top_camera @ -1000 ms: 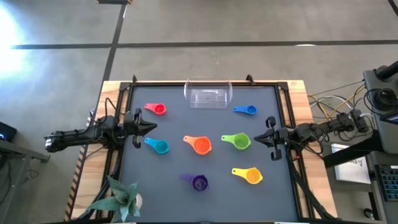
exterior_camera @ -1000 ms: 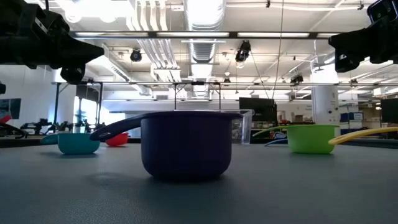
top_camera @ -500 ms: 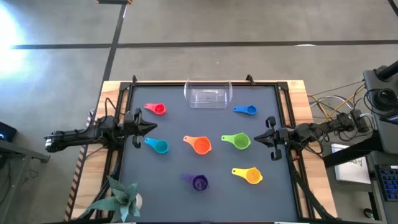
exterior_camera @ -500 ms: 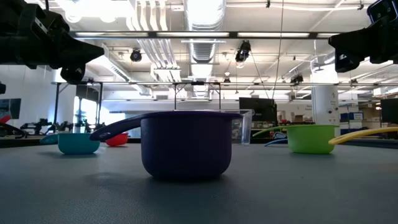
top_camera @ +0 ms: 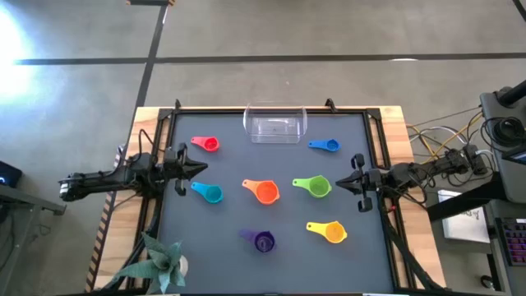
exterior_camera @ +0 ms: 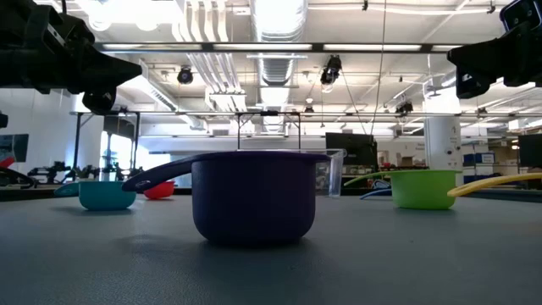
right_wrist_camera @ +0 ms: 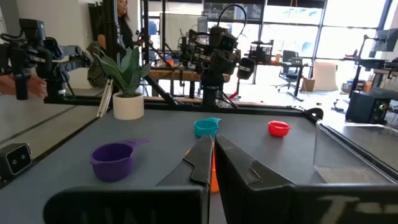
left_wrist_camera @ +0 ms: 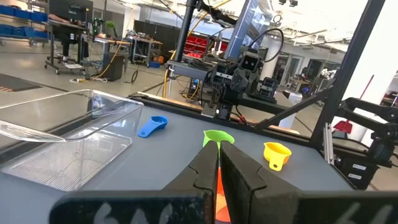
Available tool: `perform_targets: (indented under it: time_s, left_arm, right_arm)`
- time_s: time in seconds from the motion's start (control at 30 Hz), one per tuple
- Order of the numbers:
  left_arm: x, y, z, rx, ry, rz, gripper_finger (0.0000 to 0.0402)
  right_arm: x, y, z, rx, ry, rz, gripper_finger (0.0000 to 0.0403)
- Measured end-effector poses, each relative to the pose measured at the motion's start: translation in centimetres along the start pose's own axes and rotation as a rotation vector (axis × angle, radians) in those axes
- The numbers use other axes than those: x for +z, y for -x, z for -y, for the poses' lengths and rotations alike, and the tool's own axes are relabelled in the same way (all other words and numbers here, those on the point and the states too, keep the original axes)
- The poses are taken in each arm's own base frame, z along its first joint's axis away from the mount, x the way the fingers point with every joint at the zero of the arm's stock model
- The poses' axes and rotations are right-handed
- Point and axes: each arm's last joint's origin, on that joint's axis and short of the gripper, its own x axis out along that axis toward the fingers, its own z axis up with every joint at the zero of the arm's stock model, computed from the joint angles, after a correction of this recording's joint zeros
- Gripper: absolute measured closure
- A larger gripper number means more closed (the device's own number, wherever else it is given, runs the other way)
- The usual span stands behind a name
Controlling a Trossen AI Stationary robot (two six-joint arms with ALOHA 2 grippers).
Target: Nest measuring cups in basket
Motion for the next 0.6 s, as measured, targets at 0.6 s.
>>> perform_targets:
  time_s: [0.6]
  left_arm:
    - [0.01,0.00,0.00,0.000,-0.030,0.000,0.0402]
  right_arm:
    - [0.00,0.00,0.00,0.000,0.000,0.000,0.0394]
